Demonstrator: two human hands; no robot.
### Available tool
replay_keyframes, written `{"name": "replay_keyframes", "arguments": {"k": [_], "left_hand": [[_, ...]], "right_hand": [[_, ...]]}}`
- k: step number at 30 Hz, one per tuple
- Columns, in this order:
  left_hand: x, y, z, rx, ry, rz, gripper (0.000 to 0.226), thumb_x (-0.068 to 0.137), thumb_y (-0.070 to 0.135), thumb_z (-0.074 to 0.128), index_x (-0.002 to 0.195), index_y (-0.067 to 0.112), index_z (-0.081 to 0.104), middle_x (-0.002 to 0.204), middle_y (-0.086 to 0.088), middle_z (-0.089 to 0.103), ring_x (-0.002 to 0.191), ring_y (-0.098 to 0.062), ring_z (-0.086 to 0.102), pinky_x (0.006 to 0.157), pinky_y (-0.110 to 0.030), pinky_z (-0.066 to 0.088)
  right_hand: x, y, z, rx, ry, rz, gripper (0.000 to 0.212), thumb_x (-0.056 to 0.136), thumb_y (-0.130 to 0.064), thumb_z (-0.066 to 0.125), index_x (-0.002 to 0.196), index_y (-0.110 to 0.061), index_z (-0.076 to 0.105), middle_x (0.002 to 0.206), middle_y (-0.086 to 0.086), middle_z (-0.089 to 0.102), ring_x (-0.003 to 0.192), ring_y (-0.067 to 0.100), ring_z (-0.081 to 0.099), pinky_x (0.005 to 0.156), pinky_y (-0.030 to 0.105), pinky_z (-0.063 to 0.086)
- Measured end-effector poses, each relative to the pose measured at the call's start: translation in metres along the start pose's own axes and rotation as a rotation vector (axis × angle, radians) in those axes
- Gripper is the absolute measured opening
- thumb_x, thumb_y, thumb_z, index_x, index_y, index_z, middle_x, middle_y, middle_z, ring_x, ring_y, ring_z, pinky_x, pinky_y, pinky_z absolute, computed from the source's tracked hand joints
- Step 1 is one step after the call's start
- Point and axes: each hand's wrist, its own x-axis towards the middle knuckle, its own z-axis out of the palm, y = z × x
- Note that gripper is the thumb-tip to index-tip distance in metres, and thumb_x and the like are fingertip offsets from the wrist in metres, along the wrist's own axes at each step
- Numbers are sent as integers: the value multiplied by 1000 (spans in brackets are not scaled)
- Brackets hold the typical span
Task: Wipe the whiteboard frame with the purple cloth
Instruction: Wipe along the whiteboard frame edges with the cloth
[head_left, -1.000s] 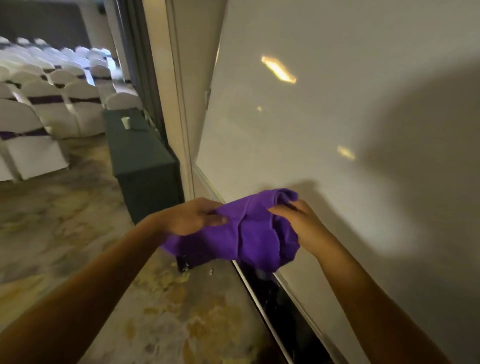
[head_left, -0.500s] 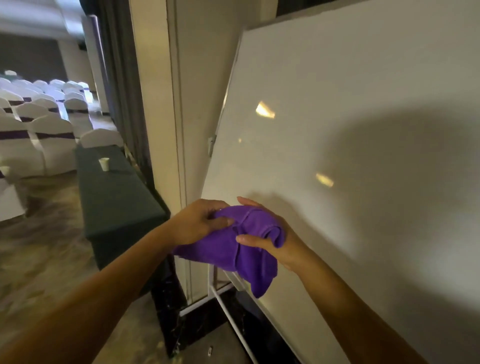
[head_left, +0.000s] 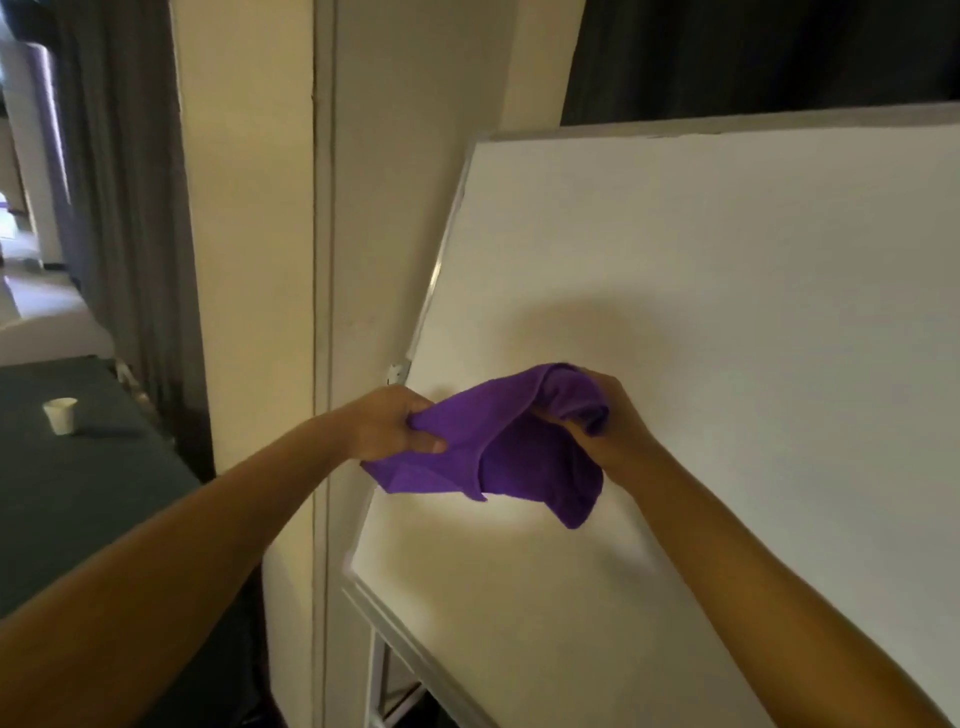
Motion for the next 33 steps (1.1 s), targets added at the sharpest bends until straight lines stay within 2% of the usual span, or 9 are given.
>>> {"name": "replay_keyframes", "arguments": {"k": [6,9,12,15,19,23,26,30,33], "left_hand": [[83,-31,-33,228,57,29,25,94,27,77,110,8,79,105,-9,79,98,-20,73,99,-34,56],[118,-59,-41,257,70,-29,32,91,29,79,122,19,76,119,1,74,101,-10,66,96,-21,48],[160,-76,-55,238,189,-6,44,89,38,80,130,27,69,122,6,66,94,-5,62,92,-22,45],[189,-85,-73,170,314,12,48,91,44,77,136,37,62,135,6,62,110,-12,64,97,-27,48],[222,-90,-86,339,417,221,63,93,60,61,150,33,53,164,3,43,148,-22,46,120,-35,35],[247,-91,-98,371,572,402,87,82,72,33,149,22,57,165,-6,44,150,-32,45,122,-47,35],[271,-89,-109,355,611,533,77,87,63,40,143,16,64,161,-11,50,148,-38,49,120,-52,38],[298,-99,-110,432,736,663,63,92,55,49,136,16,70,155,-13,57,143,-40,55,116,-47,42],[319,-107,-107,390,835,787,56,94,50,58,134,13,71,154,-15,57,145,-38,51,119,-45,37]], "right_hand": [[86,-20,-44,17,202,14,21,83,-9,71,81,-30,74,84,-1,76,83,20,73,71,41,61],[135,-38,-64,-61,281,-51,21,83,-6,72,81,-27,72,84,-1,74,84,22,72,71,36,62],[183,-56,-81,-209,328,-106,22,88,-12,71,84,-32,64,86,-7,68,81,10,66,64,14,56],[235,-80,-91,-271,401,-207,17,87,-5,70,86,-22,66,84,-5,67,76,5,64,67,15,56],[320,-117,-113,-399,641,-286,13,85,-3,65,97,-4,69,93,13,70,89,23,66,86,38,56],[391,-139,-106,-705,800,-337,14,87,-9,59,82,-21,64,77,-5,60,71,7,54,52,7,40],[436,-141,-100,-883,885,-279,20,92,-15,50,80,-27,60,77,-7,59,70,8,53,48,9,31],[476,-138,-97,-1085,971,-281,26,98,-20,45,100,-20,70,94,1,71,79,12,60,64,24,45],[497,-107,-88,-1292,798,-336,25,99,-23,49,115,-20,68,103,7,73,89,24,68,70,25,45]]}}
